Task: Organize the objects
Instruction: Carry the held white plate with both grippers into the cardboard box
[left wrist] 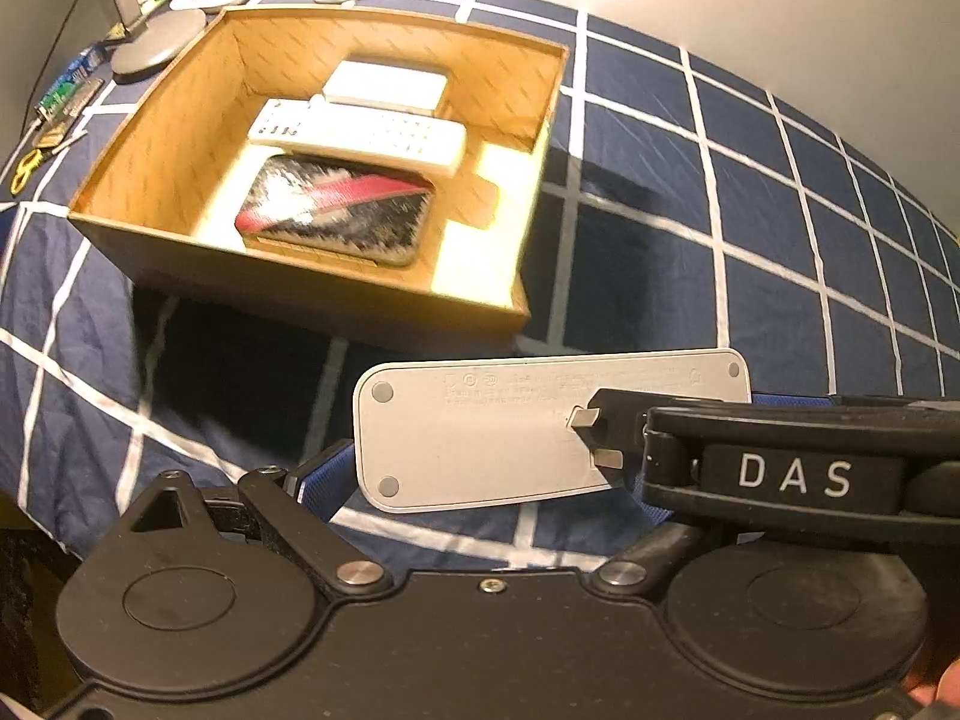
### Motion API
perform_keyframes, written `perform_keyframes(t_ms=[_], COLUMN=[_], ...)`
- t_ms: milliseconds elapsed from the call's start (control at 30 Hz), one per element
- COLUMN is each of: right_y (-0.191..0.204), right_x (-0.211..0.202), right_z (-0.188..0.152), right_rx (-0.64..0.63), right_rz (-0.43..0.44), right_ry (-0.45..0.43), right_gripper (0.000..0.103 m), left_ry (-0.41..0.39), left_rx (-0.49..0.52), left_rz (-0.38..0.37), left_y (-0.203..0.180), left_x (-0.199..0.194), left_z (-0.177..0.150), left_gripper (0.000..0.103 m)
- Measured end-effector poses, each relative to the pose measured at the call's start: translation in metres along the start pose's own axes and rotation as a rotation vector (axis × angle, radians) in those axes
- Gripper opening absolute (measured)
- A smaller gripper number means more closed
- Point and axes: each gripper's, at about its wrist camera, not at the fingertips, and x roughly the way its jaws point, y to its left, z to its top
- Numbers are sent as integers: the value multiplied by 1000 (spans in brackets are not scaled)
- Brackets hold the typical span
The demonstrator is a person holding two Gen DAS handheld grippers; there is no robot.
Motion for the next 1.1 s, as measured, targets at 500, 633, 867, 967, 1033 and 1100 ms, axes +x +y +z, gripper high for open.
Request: perform_keyframes(t_ms=[500,633,867,967,1033,1100], right_y=[7,13,39,55,66,76], right_x=[13,22,47,59,66,72], right_z=[70,85,101,107,110,113], right_rx=[-28,-14,38,78,115,138], right_rz=[47,44,31,10,-5,-14], right_ry=[-18,-16,-21,-27,-32,-37], right_gripper=[81,81,81,81,81,81], left_ry=[-32,-23,3,18,27,35], left_rx=[8,23,80,121,166,197], left_rz=[65,65,56,42,34,29], left_y=[6,16,53,72,84,95], left_x=[6,12,25,32,34,37], left_z=[65,81,110,122,130,137], left_gripper=[93,92,92,92,92,92])
